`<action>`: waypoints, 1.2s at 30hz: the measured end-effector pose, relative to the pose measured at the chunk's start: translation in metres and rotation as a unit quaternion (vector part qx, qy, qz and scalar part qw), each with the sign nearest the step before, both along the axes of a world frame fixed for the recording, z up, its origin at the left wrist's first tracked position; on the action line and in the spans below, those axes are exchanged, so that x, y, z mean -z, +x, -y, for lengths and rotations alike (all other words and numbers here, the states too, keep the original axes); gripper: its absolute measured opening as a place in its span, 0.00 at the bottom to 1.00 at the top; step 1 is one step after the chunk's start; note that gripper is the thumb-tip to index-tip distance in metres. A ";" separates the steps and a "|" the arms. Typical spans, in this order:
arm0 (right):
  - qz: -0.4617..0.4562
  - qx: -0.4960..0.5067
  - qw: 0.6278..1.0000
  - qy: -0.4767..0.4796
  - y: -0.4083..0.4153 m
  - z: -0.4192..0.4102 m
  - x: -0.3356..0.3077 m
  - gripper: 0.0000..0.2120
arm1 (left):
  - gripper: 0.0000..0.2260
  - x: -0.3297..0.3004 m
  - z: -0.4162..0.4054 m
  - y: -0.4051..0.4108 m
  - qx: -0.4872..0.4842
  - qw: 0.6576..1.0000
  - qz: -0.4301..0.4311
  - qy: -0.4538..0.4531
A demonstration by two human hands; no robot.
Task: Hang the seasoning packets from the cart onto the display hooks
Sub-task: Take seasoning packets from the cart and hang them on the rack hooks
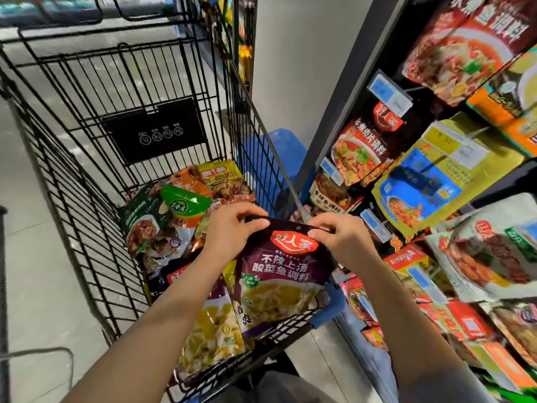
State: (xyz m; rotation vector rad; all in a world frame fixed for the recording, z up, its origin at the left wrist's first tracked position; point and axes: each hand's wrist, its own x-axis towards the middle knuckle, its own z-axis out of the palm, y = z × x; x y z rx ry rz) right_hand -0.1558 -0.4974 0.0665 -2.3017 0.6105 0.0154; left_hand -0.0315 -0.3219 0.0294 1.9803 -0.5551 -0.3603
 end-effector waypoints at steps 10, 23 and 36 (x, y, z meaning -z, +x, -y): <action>-0.034 0.023 0.997 -0.068 0.017 0.017 0.010 0.06 | 0.13 0.022 -0.010 0.019 -0.085 0.995 -0.021 -0.042; -0.040 0.024 0.993 -0.104 0.041 0.005 0.013 0.08 | 0.20 0.205 -0.123 0.039 -0.069 0.915 -0.045 0.395; 0.023 0.008 0.988 -0.151 0.044 -0.002 0.016 0.04 | 0.14 0.207 -0.129 0.079 -0.041 0.903 -0.101 0.416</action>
